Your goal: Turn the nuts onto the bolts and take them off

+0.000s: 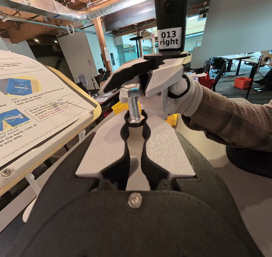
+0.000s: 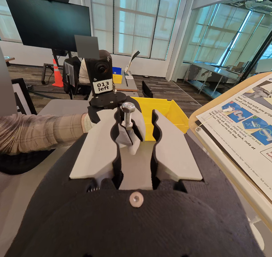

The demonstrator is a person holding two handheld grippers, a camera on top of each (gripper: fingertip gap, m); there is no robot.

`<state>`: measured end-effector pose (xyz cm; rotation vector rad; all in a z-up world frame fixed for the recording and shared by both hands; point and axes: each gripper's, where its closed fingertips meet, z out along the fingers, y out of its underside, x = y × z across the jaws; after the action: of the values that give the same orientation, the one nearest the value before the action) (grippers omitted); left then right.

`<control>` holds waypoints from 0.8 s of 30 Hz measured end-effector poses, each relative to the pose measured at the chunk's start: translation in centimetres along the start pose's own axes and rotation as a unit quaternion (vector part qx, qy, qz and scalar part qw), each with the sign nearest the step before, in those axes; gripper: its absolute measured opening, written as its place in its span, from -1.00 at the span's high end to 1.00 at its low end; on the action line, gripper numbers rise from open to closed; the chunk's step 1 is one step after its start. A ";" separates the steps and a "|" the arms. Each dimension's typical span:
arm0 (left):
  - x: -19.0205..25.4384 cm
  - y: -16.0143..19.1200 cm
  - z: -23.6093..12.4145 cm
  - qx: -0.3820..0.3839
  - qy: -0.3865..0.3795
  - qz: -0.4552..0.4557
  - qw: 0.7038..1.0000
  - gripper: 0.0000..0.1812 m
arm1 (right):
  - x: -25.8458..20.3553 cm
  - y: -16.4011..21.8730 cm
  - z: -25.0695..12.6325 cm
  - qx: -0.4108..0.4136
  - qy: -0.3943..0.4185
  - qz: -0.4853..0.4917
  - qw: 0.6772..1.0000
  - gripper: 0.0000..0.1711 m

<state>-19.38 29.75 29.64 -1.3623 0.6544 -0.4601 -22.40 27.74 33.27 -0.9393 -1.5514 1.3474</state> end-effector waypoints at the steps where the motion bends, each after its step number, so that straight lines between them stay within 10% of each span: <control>1: 0.1 -0.2 -0.1 0.006 0.004 -0.001 1.000 0.84 | 0.4 0.0 -0.2 0.003 0.007 0.002 1.000 0.50; 24: 0.2 -0.2 -0.2 0.006 0.009 -0.001 1.000 0.84 | 0.5 -0.6 -0.1 0.051 -0.001 0.003 0.999 0.37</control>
<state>-19.35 29.40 29.80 -1.3495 0.6647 -0.4765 -22.44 28.16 33.91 -0.8812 -1.4682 1.4189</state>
